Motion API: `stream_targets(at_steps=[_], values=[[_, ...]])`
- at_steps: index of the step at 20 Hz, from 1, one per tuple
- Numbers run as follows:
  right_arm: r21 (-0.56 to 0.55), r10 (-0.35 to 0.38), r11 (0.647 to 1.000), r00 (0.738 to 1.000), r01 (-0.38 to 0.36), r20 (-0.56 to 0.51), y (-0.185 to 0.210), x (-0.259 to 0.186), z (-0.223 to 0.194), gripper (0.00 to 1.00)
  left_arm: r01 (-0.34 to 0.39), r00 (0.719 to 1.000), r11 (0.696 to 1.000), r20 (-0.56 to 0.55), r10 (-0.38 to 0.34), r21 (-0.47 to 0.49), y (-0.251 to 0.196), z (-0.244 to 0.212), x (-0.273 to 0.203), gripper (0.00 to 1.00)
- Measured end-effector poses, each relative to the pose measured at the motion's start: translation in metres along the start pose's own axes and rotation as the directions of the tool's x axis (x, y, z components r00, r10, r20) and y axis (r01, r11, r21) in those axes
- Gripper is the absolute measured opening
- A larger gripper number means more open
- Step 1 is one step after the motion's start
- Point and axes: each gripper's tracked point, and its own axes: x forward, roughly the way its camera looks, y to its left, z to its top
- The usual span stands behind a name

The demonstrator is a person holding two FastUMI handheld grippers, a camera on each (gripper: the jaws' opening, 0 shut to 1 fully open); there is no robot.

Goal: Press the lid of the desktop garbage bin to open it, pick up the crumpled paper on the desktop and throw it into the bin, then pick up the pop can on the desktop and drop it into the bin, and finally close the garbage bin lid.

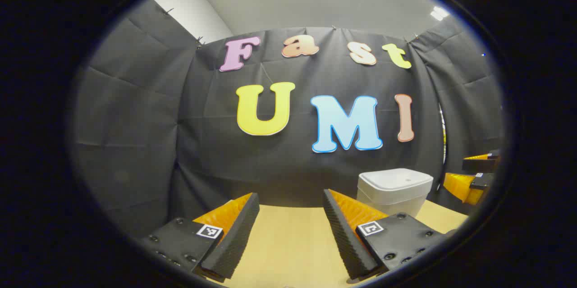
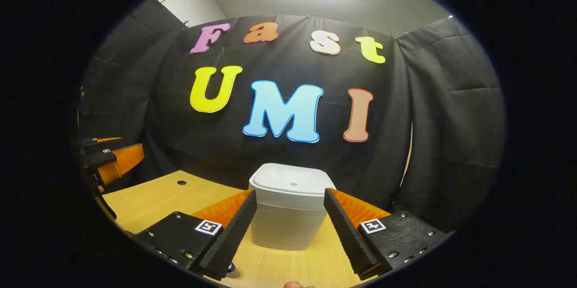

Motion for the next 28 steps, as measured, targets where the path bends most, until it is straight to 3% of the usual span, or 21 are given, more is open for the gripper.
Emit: stream_targets(at_steps=[11,17,24,25,26,27,28], values=[[-0.006,-0.022,1.0,0.999,0.022,-0.033,-0.006,-0.002,-0.009,0.96,0.027,0.999,0.999,-0.04,-0.026,0.04,-0.017,0.009,-0.001,0.94],[-0.07,-0.074,0.995,0.997,0.071,-0.035,-0.028,-0.01,0.002,0.96,-0.04,0.996,0.999,-0.077,0.041,0.023,0.002,0.014,-0.009,0.95],[-0.016,-0.06,0.998,0.997,0.059,-0.039,-0.026,0.001,0.005,0.95,-0.07,0.996,0.997,-0.061,0.071,0.031,0.015,0.02,-0.003,0.92],[-0.012,-0.064,0.998,0.997,0.064,-0.038,-0.027,0.003,0.005,0.87,-0.063,0.996,0.998,-0.058,0.065,0.029,0.013,0.02,-0.002,0.93],[-0.012,-0.067,0.998,0.997,0.066,-0.04,-0.025,0.005,0.006,0.71,-0.059,0.996,0.998,-0.059,0.06,0.031,0.012,0.02,-0.001,0.93],[-0.011,-0.063,0.998,0.997,0.063,-0.039,-0.023,0.007,0.004,0.64,-0.052,0.997,0.998,-0.06,0.054,0.035,0.01,0.019,0.002,0.91],[-0.012,-0.051,0.999,0.998,0.051,-0.036,-0.018,0.007,0.007,0.54,-0.048,0.997,0.998,-0.062,0.051,0.039,0.01,0.017,0.003,0.96]])
